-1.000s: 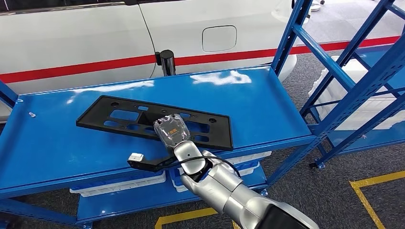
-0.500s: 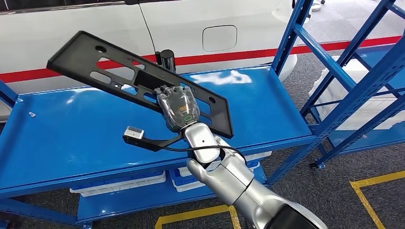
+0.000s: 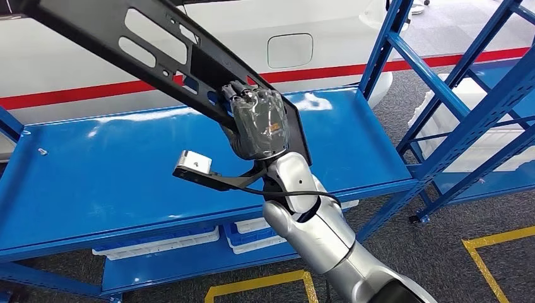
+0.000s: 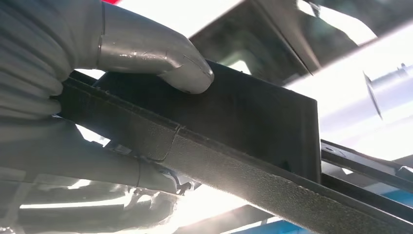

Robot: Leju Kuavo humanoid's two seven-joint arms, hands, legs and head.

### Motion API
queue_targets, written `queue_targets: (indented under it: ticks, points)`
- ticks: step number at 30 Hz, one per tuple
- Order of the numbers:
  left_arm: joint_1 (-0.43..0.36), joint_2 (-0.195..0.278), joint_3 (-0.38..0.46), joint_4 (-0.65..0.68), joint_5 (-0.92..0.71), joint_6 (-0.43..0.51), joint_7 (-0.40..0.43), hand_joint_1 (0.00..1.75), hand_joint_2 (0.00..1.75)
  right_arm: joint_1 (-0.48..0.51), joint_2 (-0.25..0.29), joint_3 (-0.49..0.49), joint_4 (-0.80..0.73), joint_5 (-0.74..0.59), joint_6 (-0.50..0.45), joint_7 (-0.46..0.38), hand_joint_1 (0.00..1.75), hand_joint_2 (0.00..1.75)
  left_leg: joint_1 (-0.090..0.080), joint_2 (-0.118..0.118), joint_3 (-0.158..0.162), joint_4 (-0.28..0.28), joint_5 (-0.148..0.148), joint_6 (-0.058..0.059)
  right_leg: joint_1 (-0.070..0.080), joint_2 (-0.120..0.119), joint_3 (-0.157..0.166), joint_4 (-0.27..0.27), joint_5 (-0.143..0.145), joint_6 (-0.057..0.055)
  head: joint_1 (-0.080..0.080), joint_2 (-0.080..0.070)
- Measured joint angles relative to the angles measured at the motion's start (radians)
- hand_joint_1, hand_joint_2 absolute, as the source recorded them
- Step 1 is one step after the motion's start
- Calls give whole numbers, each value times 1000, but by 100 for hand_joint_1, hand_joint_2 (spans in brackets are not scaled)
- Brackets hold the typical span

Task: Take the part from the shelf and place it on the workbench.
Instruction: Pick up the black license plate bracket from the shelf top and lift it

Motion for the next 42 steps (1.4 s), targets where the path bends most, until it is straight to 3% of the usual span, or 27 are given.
queue_targets:
  ticks: [4, 9, 17, 22, 38, 42]
  points:
    - [0, 0, 0, 0, -7, -6, 0, 0, 175, 9, -11, -33, -110, -238, 13, -118, 175, 175, 0, 0, 0, 0, 0, 0, 0, 0, 0, 0, 0, 0, 0, 0]
    - [1, 2, 7, 0, -5, -15, 0, 0, 175, 35, -14, -62, -224, -605, 159, -253, 175, 175, 0, 0, 0, 0, 0, 0, 0, 0, 0, 0, 0, 0, 0, 0]
    - [11, 4, 37, 0, 24, -13, 0, 0, 175, 87, -25, -81, -318, -873, 237, -364, 175, 175, 0, 0, 0, 0, 0, 0, 0, 0, 0, 0, 0, 0, 0, 0]
    - [19, 6, 49, 0, 13, -19, 0, 0, 175, 122, -36, -89, -383, -950, 251, -377, 175, 175, 0, 0, 0, 0, 0, 0, 0, 0, 0, 0, 0, 0, 0, 0]
    - [20, 9, 60, 1, 20, -18, 0, 0, 175, 237, -104, -81, -425, -1016, 236, -449, 175, 175, 0, 0, -1, 0, 0, 0, 0, 0, 0, 0, 0, 0, 0, 0]
    - [13, 17, 67, 1, 18, -35, 0, 0, 175, 247, -113, -77, -417, -1036, 235, -449, 175, 175, -4, -1, -5, 4, 0, 2, -7, 0, 1, -2, 4, 6, 0, 0]
